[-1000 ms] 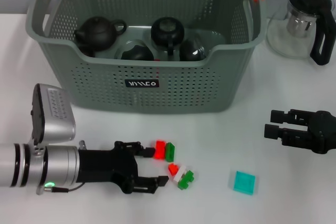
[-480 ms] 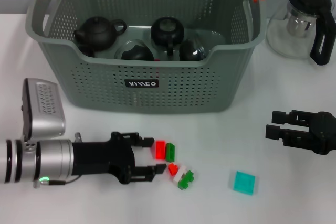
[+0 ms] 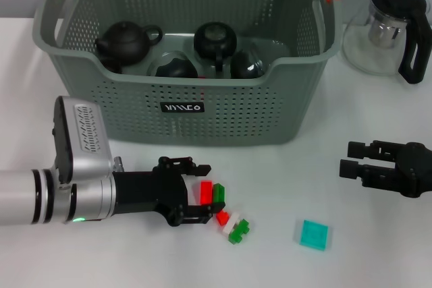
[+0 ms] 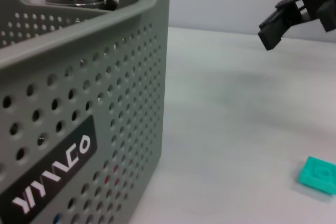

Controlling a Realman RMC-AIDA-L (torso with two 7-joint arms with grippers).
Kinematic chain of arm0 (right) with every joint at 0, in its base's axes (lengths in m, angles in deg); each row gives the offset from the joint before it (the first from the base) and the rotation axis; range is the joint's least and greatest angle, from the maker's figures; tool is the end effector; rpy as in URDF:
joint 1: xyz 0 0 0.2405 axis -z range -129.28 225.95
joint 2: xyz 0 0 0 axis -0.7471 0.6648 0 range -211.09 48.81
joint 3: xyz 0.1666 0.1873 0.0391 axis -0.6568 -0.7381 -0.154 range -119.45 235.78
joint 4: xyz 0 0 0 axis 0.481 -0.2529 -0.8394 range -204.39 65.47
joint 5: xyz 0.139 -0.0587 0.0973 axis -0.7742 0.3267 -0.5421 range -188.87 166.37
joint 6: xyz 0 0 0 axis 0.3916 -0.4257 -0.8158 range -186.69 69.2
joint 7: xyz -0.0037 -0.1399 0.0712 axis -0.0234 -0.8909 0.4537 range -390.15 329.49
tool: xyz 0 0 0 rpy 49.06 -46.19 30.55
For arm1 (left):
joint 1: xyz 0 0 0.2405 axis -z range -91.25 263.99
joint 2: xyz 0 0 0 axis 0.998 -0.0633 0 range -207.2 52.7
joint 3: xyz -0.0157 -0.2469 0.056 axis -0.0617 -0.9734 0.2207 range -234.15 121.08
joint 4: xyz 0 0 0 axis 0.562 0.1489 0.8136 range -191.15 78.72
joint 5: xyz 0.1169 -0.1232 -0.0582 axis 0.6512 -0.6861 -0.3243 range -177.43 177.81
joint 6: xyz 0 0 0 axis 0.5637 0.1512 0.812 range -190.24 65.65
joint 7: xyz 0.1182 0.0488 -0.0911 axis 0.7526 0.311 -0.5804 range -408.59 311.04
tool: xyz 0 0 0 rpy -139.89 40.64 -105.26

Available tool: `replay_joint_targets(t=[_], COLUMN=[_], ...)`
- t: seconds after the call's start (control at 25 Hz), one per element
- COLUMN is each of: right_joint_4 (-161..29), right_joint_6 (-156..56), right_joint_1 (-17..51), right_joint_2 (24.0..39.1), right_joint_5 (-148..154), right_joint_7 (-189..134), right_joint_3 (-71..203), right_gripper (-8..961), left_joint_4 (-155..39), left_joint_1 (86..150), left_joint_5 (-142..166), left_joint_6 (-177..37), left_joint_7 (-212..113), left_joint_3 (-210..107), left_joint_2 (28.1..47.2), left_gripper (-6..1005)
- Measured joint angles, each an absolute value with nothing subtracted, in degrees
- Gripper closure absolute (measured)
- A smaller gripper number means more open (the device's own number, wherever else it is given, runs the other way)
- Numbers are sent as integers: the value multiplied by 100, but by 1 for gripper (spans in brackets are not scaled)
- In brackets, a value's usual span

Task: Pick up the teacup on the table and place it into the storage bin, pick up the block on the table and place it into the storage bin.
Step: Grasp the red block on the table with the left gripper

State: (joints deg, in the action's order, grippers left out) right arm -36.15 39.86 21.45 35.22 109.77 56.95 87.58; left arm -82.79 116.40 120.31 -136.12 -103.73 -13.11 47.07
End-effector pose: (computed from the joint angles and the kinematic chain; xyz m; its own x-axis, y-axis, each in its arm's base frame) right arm 0.2661 0.2753 0.0067 0.6228 -0.5625 -0.5438 -0.6488 -0.7597 0.0427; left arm -0.2575 0.2839 -0.0889 0.9341 0.1708 0.3134 0.2533 -0.9359 -0.2449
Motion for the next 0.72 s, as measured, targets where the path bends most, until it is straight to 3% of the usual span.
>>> replay_joint_targets(t=[0.72], right_joint_4=[-3615], right_joint_6=[4002], right_joint_1=[2178], right_joint_2=[3505], right_joint_5=[10977], right_joint_7=[5709], right_joint_3=[8756], right_gripper=[268], left_joint_4=[-8529], left_joint_1=[11291], left_joint_5=[12035], left_joint_6=[-13974], left_joint_7=[-10374], left_joint_3=[-1152], left_joint_2=[4716], left_gripper=[333])
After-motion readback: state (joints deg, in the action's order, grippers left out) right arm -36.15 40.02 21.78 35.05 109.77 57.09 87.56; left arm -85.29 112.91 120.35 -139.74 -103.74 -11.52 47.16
